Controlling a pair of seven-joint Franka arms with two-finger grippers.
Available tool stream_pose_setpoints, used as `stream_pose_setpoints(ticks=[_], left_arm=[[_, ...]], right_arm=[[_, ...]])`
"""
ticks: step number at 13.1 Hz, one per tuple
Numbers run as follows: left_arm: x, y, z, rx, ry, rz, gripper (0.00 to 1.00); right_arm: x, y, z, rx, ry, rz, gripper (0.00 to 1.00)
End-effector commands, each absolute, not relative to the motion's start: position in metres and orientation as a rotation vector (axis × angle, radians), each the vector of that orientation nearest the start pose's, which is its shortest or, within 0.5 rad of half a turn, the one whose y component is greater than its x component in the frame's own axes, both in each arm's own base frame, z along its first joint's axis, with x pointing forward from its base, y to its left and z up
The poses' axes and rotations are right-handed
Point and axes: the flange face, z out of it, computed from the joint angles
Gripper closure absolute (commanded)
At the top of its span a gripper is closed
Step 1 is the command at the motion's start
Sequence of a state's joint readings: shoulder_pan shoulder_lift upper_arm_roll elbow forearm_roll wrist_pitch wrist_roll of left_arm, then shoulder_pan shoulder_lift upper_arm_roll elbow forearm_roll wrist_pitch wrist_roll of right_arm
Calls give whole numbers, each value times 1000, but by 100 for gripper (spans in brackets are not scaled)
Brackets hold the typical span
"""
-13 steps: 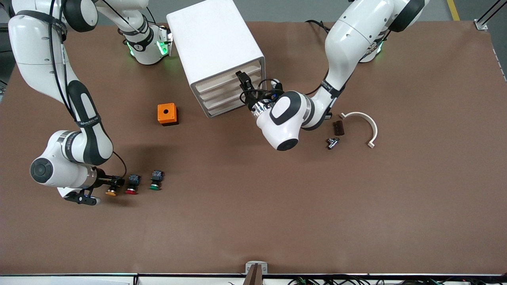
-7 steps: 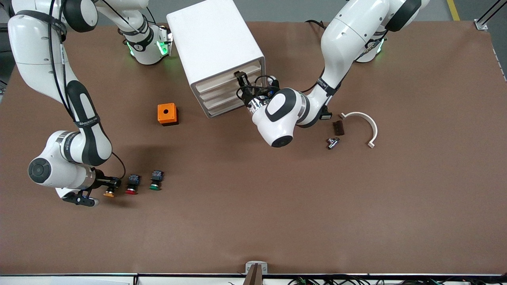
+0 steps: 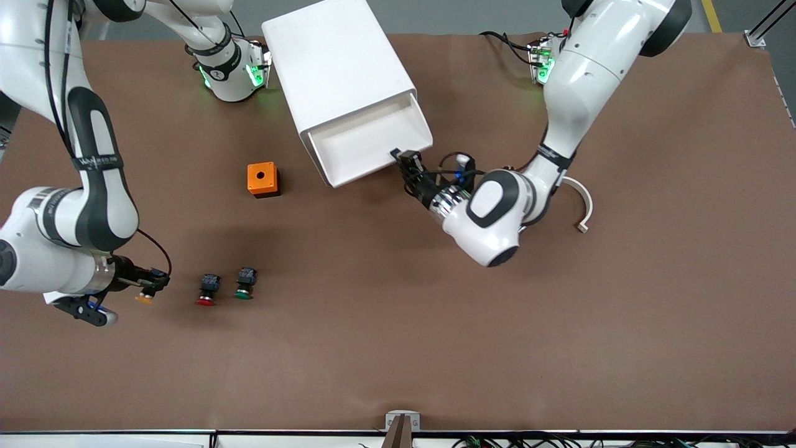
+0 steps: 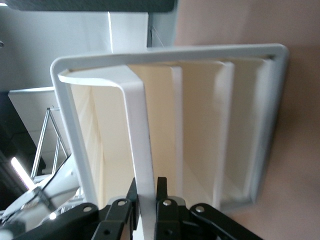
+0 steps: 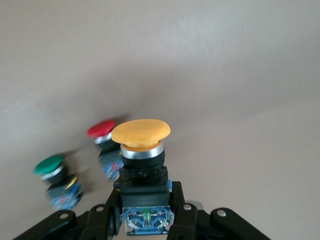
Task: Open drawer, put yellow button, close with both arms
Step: 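Carry the yellow button into the drawer while the left gripper withdraws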
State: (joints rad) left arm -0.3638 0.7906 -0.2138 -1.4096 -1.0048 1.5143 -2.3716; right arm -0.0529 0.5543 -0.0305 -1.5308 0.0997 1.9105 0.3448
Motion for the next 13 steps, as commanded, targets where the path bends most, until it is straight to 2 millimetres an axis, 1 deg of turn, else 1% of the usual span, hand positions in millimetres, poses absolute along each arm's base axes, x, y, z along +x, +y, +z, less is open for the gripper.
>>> stream_pose_setpoints(ticks=[1,2,3,4,5,6,7,8,9,10,11,12,13], left_arm=[[559,-415,260,1430,2470,-2062,75],[564,-414,256,1413,2460,-2029,68],[567,-414,255,1393,2467,-2005,57],[569,-411,259,1389,2463,-1999,29],[576,-402,263,1369,2462,-1994,8],[583,-395,269,1370,2447,-1985,1],[590,-387,281,1375,2433,-1966,1],[602,-370,292,1359,2421,-1952,1],[617,-352,304,1363,2410,-1911,1],[634,-329,316,1373,2375,-1853,1],[650,-302,328,1365,2329,-1811,1],[665,-276,348,1369,2259,-1753,1],[678,-249,359,1390,2174,-1697,1]], right_arm=[[660,5,371,-2915,958,368,100],[653,26,389,-2901,1030,387,100],[647,45,405,-2885,1109,394,100],[641,67,418,-2859,1181,405,100],[634,90,430,-2834,1231,411,100],[627,112,441,-2802,1289,416,100],[619,137,449,-2777,1342,425,100],[612,164,454,-2763,1396,424,100],[605,182,461,-2724,1469,427,100],[592,213,469,-2677,1527,448,100],[582,238,476,-2618,1611,464,100],[571,261,482,-2584,1674,463,100],[558,287,486,-2558,1729,457,100]])
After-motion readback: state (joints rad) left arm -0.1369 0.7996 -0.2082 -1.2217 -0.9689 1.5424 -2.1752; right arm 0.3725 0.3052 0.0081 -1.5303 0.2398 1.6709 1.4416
